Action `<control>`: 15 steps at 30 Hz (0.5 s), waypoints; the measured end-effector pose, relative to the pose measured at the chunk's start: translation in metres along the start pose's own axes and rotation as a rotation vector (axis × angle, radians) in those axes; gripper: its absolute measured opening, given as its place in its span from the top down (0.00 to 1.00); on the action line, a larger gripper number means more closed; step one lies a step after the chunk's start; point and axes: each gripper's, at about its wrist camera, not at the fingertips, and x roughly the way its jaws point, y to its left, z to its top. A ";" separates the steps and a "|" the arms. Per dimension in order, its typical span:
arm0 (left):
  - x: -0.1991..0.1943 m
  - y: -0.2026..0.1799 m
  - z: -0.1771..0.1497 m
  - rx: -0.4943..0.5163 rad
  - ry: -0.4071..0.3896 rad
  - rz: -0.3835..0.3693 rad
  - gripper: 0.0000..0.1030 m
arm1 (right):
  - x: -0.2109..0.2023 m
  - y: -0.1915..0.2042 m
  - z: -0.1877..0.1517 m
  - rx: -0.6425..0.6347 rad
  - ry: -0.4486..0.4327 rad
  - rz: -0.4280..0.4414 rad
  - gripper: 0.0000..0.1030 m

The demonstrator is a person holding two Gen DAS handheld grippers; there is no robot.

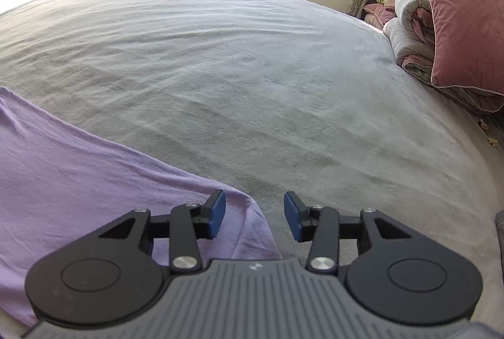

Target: Fold clothes

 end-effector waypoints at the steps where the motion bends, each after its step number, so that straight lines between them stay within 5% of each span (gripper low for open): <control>1: -0.007 0.001 -0.003 -0.023 0.011 -0.004 0.59 | -0.006 -0.002 -0.002 0.008 -0.004 0.007 0.56; 15: -0.092 0.018 -0.071 -0.264 0.136 -0.044 0.46 | -0.088 0.018 -0.045 0.008 -0.014 0.162 0.56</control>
